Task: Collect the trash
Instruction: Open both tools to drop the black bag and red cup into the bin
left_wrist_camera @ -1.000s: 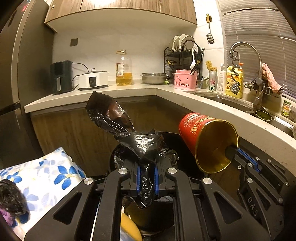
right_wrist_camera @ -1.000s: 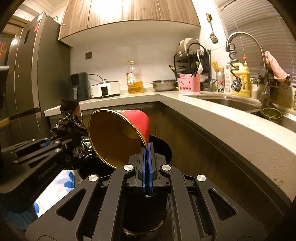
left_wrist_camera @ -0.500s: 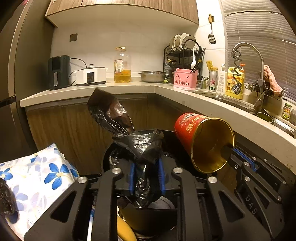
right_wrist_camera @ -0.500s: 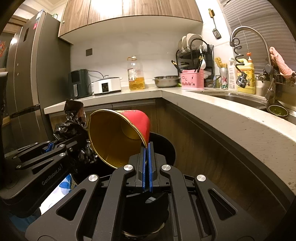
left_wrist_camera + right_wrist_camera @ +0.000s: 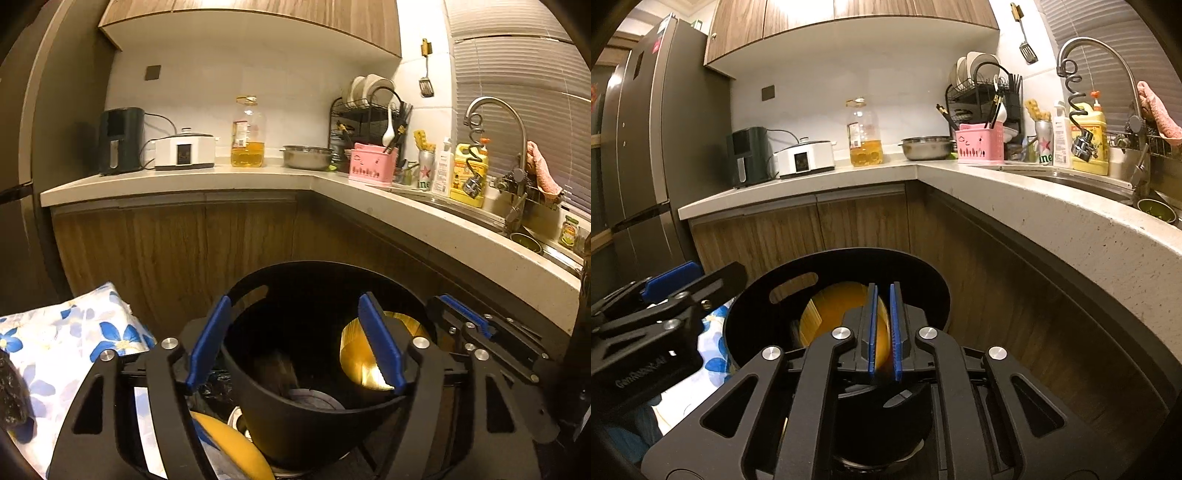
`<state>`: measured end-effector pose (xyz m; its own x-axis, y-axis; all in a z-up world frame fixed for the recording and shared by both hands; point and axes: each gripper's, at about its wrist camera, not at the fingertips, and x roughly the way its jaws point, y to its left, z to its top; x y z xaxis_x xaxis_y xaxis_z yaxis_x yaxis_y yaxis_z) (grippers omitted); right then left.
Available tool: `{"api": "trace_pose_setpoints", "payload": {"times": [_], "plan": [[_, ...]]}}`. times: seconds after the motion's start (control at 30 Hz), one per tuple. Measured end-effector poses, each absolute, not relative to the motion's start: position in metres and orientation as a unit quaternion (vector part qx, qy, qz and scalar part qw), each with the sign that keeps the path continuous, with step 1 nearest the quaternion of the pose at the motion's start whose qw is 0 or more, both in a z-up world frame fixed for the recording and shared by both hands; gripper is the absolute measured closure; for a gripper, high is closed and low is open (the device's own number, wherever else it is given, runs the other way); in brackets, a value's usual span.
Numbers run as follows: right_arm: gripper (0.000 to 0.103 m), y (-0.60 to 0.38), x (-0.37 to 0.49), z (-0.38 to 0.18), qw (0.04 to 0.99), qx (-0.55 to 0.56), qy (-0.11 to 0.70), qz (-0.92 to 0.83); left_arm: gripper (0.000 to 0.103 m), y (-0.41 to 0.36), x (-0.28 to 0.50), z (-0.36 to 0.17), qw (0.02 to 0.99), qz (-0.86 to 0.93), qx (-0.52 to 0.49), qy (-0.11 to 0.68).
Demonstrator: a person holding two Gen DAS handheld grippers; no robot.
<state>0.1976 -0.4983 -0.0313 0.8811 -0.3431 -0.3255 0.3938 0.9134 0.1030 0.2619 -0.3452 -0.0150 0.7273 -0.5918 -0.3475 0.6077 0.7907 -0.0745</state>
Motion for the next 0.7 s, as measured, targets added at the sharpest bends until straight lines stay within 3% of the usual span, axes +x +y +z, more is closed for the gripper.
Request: {"api": "trace_pose_setpoints", "payload": {"times": [0.23,0.5,0.7], "plan": [[0.074,-0.494,0.191,-0.028,0.966,0.089,0.148,-0.193,0.021,-0.335,0.261,-0.013,0.933,-0.313,0.009,0.179],[0.041,-0.476,0.169,-0.021,0.967,0.086,0.144,-0.192,0.015,-0.314,0.249,-0.007,0.942,-0.288,0.002,0.174],[0.030,-0.456,0.151,-0.012,0.969,0.072,0.142,-0.191,0.008,-0.293,0.234,0.000,0.948,-0.267,-0.001,0.170]]}}
